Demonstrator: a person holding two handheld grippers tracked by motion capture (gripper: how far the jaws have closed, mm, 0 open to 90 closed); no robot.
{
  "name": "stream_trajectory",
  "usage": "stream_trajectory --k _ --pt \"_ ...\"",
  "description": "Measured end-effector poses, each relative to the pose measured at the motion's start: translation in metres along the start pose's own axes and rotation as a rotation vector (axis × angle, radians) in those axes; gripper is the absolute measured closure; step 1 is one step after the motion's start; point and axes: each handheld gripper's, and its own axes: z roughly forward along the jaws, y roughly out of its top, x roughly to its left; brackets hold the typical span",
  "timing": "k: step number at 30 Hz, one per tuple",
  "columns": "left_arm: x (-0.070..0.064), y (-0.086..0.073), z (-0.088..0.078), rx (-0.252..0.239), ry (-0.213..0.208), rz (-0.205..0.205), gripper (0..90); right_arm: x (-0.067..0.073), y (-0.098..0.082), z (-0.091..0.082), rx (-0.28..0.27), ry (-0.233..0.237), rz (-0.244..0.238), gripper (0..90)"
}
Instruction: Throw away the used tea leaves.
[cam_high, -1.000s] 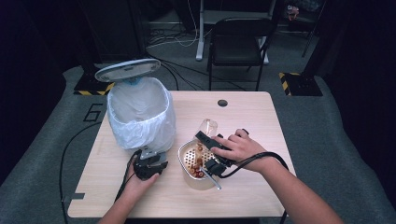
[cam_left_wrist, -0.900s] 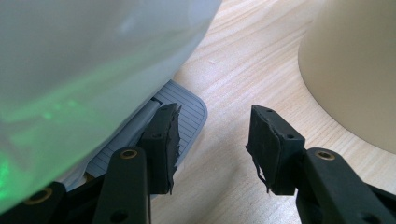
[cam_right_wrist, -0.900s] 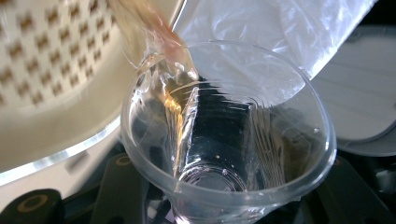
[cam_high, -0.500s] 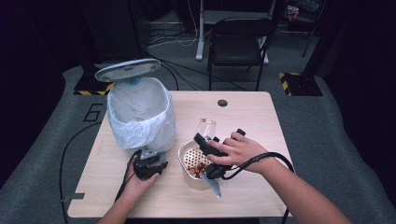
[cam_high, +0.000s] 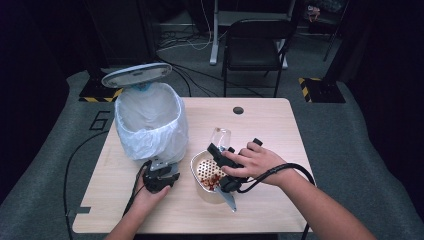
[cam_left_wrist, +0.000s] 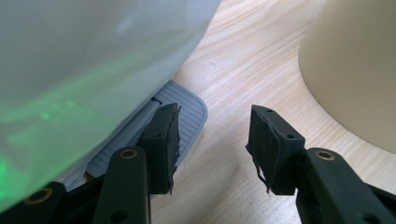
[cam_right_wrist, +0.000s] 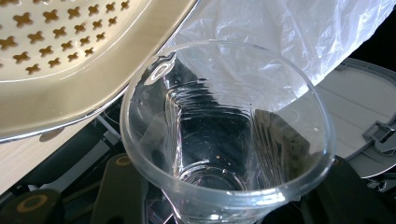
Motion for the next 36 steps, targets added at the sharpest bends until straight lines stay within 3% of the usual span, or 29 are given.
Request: stream_trajectory --k 13,18,21,22,23,26,27,29,30,31,32,33,36 --pt "0.0 0.0 0.0 0.0 0.001 0.001 53.3 -0.001 0.0 0.0 0.005 0.004 -0.016 49.9" --pt "0.003 0.001 -0.001 0.01 0.003 0.044 53.3 -0.004 -0.001 -0.002 0.006 -0.004 0.018 49.8" --pt "0.004 0.001 -0.002 0.014 0.004 0.06 53.2 -0.01 -0.003 -0.003 -0.015 0.026 0.003 49.8" --pt "0.003 0.001 -0.002 0.014 0.003 0.049 53.3 -0.01 -0.004 -0.003 -0.018 0.037 0.028 49.8" --pt "0.001 0.0 -0.001 0.008 -0.003 0.007 53.2 -0.01 -0.004 -0.003 -0.026 0.04 0.043 49.8" --pt "0.0 0.0 0.0 0.005 -0.002 0.008 53.3 -0.009 -0.007 -0.005 -0.029 0.062 0.144 49.7" --pt "0.001 0.0 -0.001 0.008 -0.003 0.01 53.2 -0.013 -0.011 -0.006 -0.025 0.076 0.159 49.6" --pt "0.001 0.001 -0.002 0.019 -0.009 0.011 53.3 -0.019 -0.017 -0.006 -0.047 0.098 0.234 49.6" --pt "-0.001 0.0 0.001 -0.013 0.005 -0.023 53.3 -0.022 -0.021 -0.007 -0.052 0.107 0.29 49.6" --pt "0.0 0.0 0.0 -0.001 -0.004 -0.006 53.3 -0.021 -0.024 -0.008 -0.057 0.133 0.392 49.5" --pt "0.0 0.0 0.0 0.0 0.002 -0.007 53.2 -0.024 -0.028 -0.007 -0.076 0.132 0.441 49.5" --pt "-0.002 0.0 0.001 -0.012 0.004 -0.03 53.3 -0.025 -0.031 -0.006 -0.093 0.115 0.529 49.5" --pt "-0.001 0.0 0.0 -0.007 0.003 -0.025 53.3 -0.031 -0.043 -0.005 -0.133 0.164 0.706 49.5"
